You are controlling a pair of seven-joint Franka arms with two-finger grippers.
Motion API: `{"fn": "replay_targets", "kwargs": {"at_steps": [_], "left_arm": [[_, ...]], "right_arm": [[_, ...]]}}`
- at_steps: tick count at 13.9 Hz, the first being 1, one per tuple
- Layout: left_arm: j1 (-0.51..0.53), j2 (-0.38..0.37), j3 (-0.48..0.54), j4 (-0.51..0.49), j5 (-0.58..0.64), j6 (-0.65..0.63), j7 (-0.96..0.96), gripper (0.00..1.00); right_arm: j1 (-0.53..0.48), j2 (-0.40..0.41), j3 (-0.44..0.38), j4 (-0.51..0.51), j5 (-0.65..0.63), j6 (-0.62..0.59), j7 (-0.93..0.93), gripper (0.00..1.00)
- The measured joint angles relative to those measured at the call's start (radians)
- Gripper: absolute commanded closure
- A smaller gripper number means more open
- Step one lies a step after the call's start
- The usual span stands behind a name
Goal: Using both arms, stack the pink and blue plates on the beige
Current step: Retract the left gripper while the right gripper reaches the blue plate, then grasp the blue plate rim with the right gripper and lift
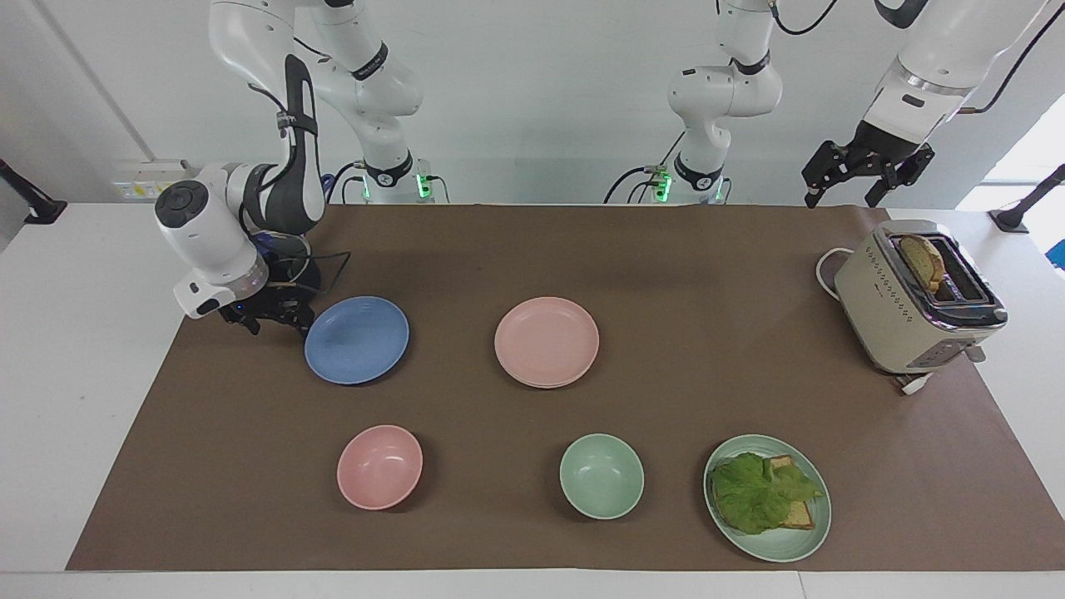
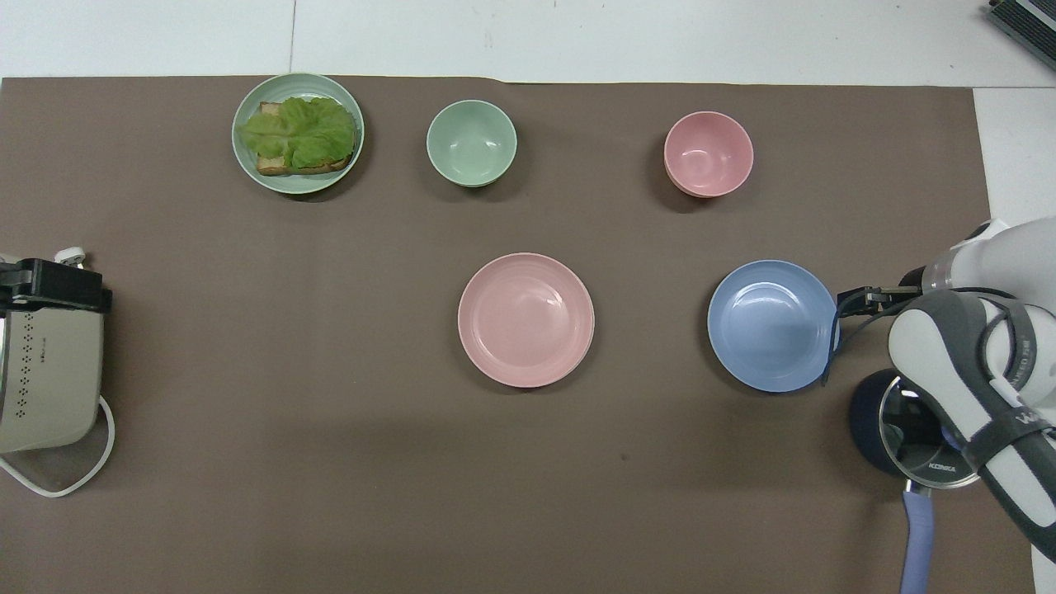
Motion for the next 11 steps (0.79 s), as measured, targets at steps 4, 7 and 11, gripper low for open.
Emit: {"fn": "replay_targets", "kwargs": {"at_steps": [4,7,11], "left_arm": [[0.000,0.000,0.001,0.000,0.000,-0.003,0.000,0.00],[0.001,0.000,0.001,0.000,0.000,-0.003,0.000,0.00],[0.001,-0.001,0.001,0.000,0.000,-0.004,0.000,0.00]], "right_arm": [[0.000,0.015,0.001,-0.018,0.055,0.005,-0.084,0.25],[0.000,0.044,0.004,-0.024,0.113,0.047,-0.143,0.34],[0.001,0.053,0.005,-0.024,0.149,0.049,-0.145,0.99]]}}
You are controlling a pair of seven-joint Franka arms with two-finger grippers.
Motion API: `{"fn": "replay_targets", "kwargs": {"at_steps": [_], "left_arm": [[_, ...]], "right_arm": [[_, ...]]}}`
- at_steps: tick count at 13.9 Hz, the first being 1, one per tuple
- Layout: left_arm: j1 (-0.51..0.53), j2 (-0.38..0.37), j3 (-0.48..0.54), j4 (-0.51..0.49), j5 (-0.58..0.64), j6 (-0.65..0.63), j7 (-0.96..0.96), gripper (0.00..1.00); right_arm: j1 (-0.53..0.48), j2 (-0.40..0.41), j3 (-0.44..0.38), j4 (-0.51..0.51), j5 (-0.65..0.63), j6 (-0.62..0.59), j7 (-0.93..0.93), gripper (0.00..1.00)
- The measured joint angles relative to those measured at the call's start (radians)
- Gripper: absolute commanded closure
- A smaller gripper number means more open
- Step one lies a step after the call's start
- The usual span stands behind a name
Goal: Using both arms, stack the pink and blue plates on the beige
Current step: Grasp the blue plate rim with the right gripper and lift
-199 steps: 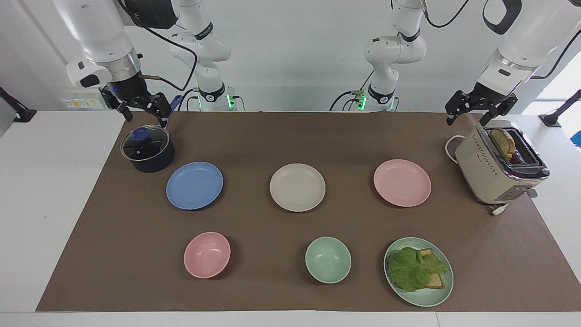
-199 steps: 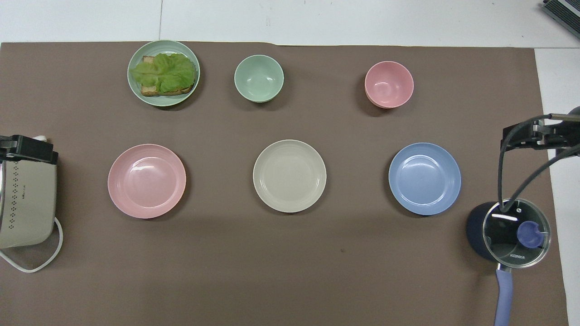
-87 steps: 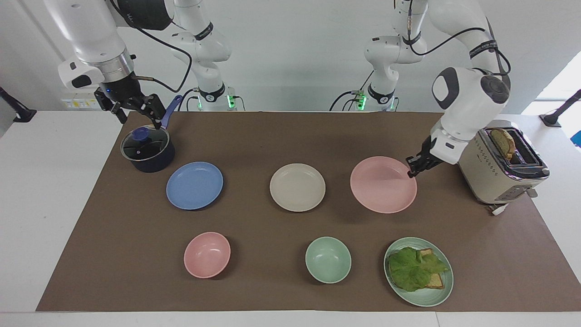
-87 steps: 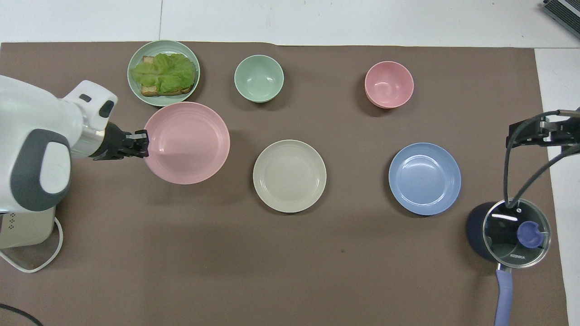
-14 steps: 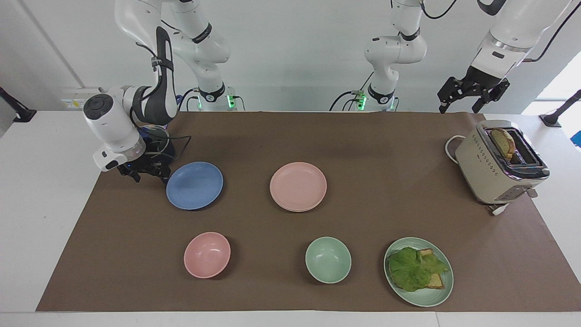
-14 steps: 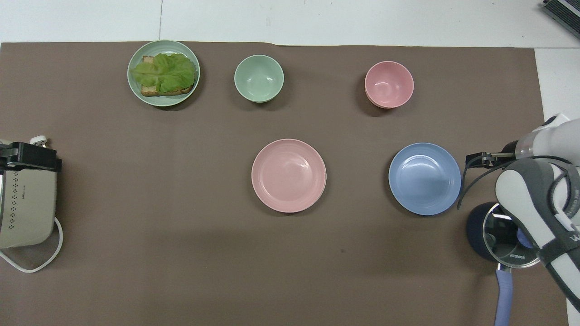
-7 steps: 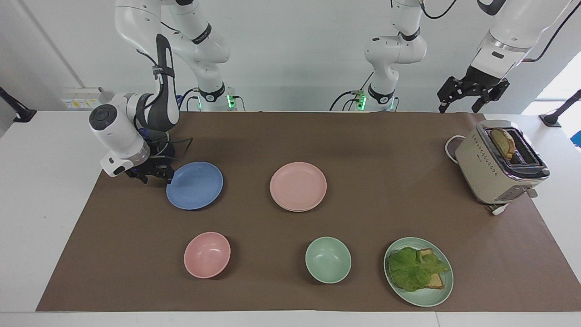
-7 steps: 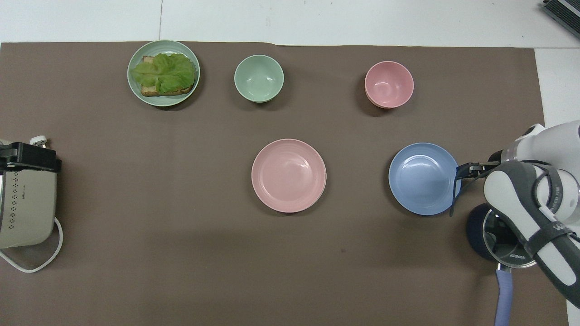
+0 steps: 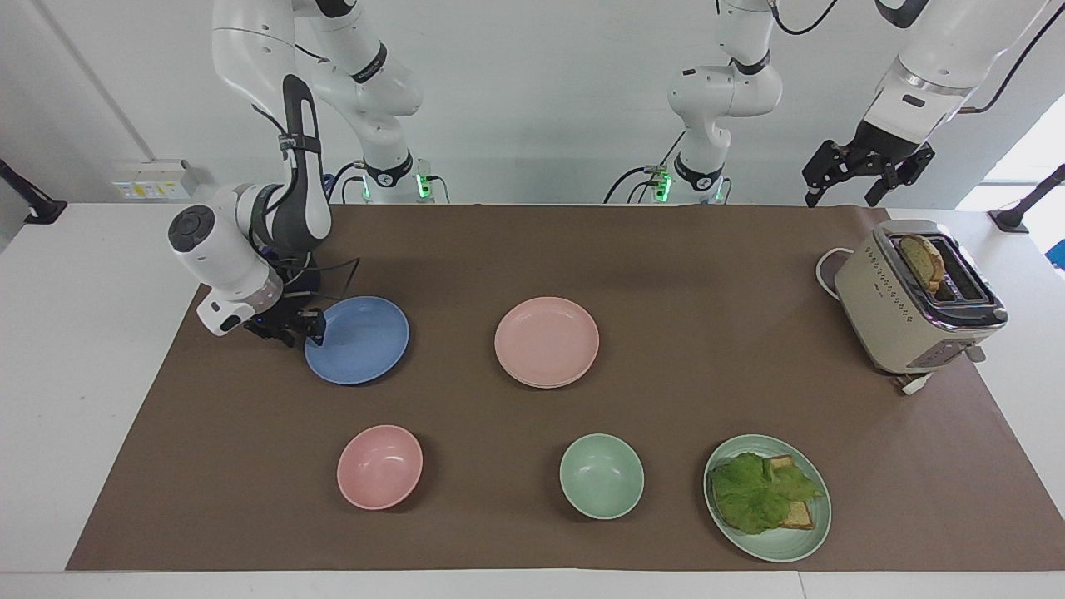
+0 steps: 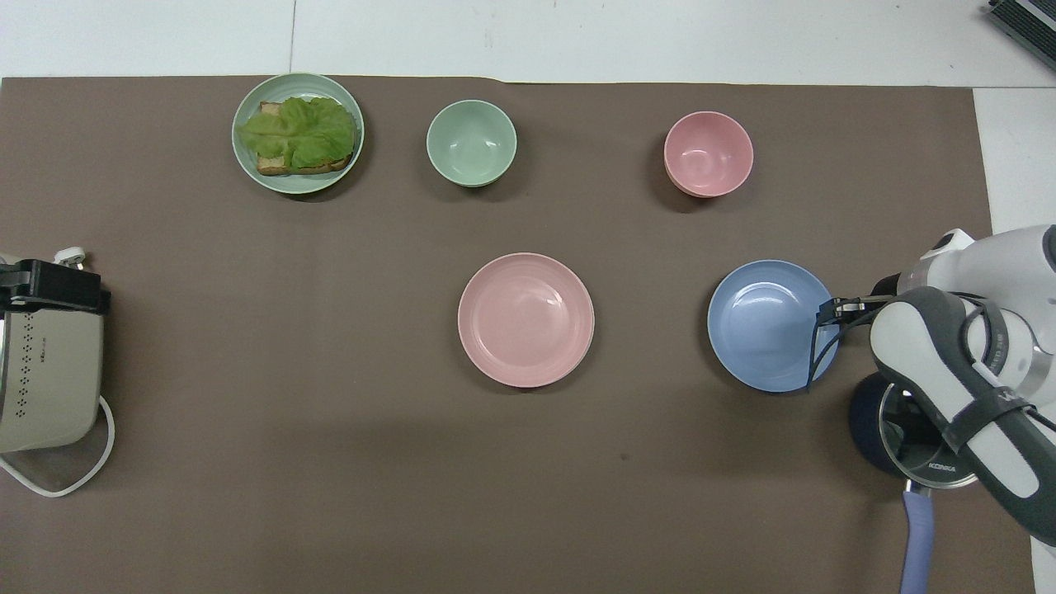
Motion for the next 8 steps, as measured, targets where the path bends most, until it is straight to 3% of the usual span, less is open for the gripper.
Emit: {"fn": "replay_targets", "kwargs": {"at_steps": [8], "left_arm": [[0.000,0.000,0.000,0.000,0.000,0.000,0.000,0.00]], "right_arm": [[-0.001,-0.006,-0.002,0.004,0.111,-0.031,-0.034,1.00]]}}
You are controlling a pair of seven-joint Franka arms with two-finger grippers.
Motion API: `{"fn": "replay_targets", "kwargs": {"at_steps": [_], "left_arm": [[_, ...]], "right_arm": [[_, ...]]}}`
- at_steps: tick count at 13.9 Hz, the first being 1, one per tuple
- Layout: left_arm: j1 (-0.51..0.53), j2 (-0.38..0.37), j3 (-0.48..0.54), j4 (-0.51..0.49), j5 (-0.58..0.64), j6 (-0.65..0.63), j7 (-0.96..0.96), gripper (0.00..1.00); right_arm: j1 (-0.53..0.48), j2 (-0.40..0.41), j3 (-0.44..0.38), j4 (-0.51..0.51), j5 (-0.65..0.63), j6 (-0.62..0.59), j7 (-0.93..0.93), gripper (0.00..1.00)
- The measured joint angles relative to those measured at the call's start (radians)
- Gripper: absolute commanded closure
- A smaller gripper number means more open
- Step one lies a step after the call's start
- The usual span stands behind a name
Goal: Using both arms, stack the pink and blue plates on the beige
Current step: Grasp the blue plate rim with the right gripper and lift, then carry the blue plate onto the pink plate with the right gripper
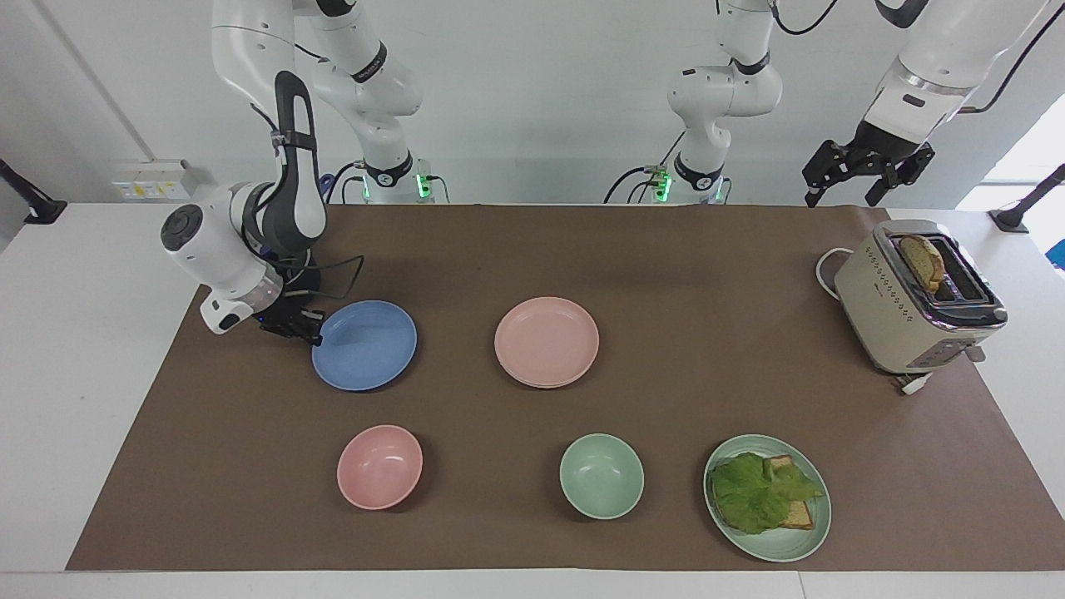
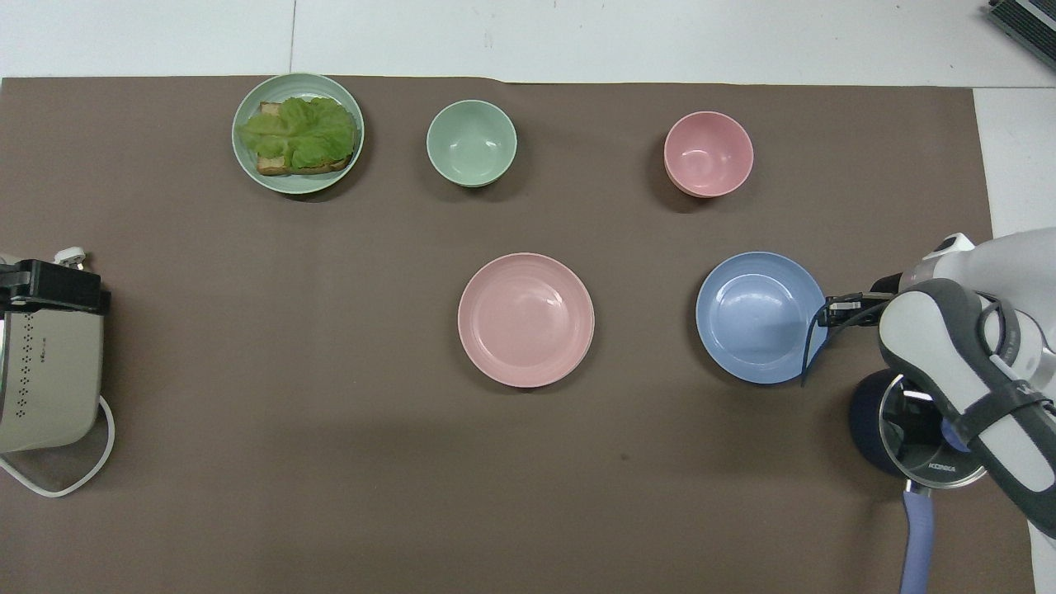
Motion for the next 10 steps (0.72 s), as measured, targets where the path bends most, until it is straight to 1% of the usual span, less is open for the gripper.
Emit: {"fn": "replay_targets", "kwargs": {"at_steps": [3,6,8,10], "left_arm": [[0.000,0.000,0.000,0.000,0.000,0.000,0.000,0.00],[0.000,0.000,0.000,0.000,0.000,0.000,0.000,0.00],[0.000,0.000,0.000,0.000,0.000,0.000,0.000,0.00],[0.000,0.000,0.000,0.000,0.000,0.000,0.000,0.00]], "right_arm": [[0.000,-0.030,0.000,0.009,0.051,-0.045,-0.026,1.00],[0.008,-0.112,0.006,0.026,0.060,-0.150,-0.024,1.00],[0.031,-0.158,0.012,0.046,0.067,-0.225,0.016,1.00],[0.073,-0.171,0.017,0.059,0.068,-0.237,0.065,1.00]]}}
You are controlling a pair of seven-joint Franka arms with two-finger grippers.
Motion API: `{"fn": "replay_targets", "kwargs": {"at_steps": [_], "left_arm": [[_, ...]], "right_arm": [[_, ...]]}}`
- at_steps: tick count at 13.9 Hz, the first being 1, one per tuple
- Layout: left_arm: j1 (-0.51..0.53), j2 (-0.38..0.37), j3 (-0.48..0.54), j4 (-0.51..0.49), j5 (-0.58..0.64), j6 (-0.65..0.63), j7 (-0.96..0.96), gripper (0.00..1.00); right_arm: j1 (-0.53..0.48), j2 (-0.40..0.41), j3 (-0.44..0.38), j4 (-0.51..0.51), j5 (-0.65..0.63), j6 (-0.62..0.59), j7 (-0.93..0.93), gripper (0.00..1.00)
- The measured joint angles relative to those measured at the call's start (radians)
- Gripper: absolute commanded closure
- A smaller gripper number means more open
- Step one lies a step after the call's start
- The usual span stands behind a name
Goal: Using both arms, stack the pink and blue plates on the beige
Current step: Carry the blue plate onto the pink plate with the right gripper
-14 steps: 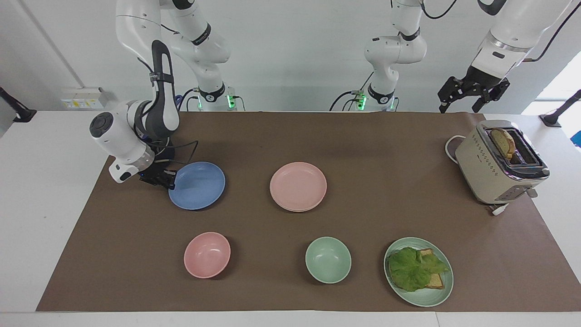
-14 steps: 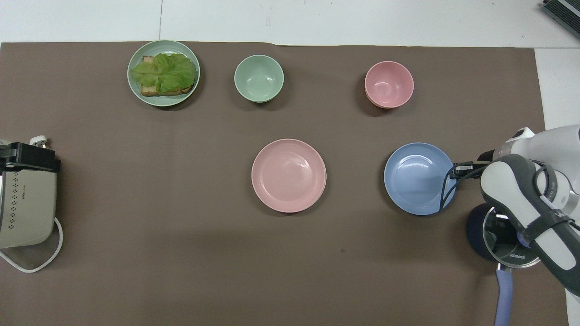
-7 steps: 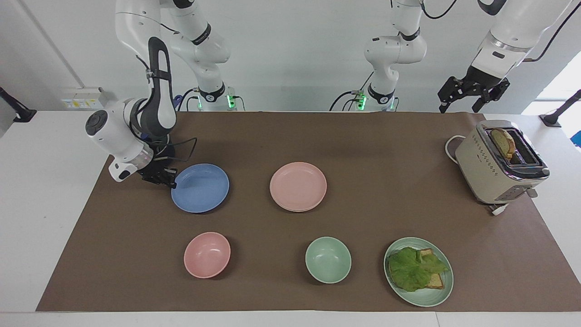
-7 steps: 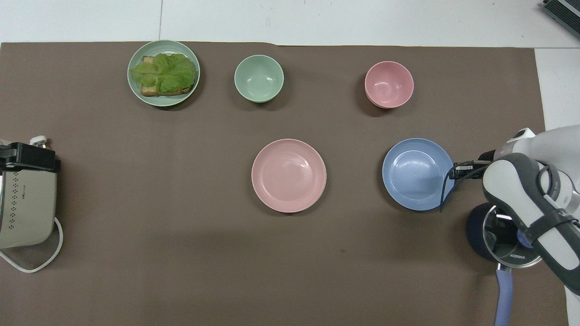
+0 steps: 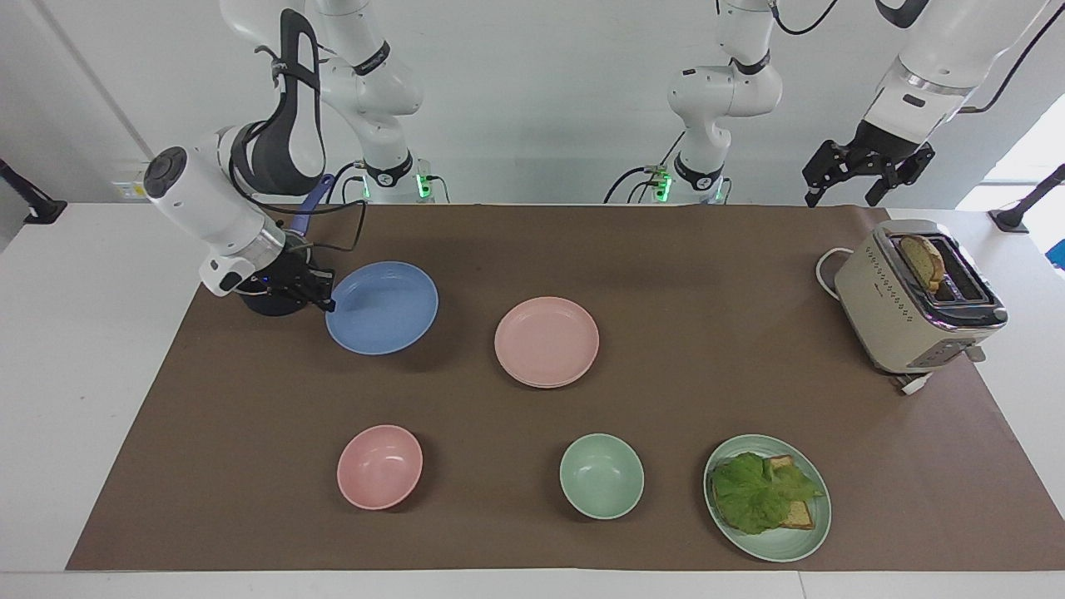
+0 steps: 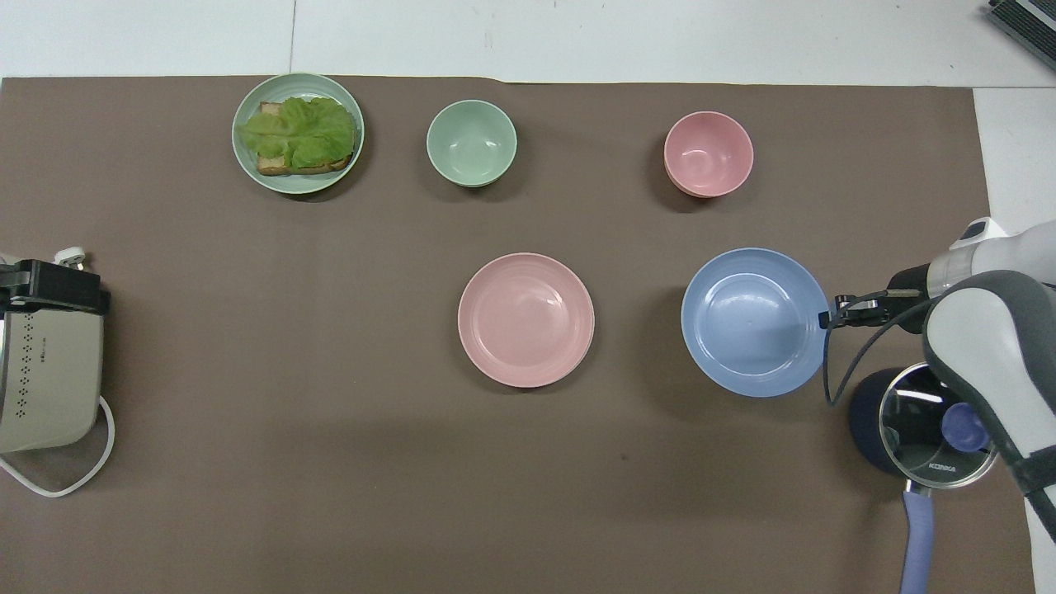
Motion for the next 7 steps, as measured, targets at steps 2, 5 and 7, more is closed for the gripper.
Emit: {"fn": "replay_targets", "kwargs": {"at_steps": [2,5,7], "left_arm": [[0.000,0.000,0.000,0.000,0.000,0.000,0.000,0.00],[0.000,0.000,0.000,0.000,0.000,0.000,0.000,0.00],[0.000,0.000,0.000,0.000,0.000,0.000,0.000,0.00]], "right_arm": [[0.068,0.004,0.002,0.003,0.000,0.029,0.094,1.00],[0.199,0.013,0.005,0.004,-0.004,0.106,0.221,1.00],[0.259,0.015,0.007,0.004,-0.012,0.134,0.285,1.00]]}}
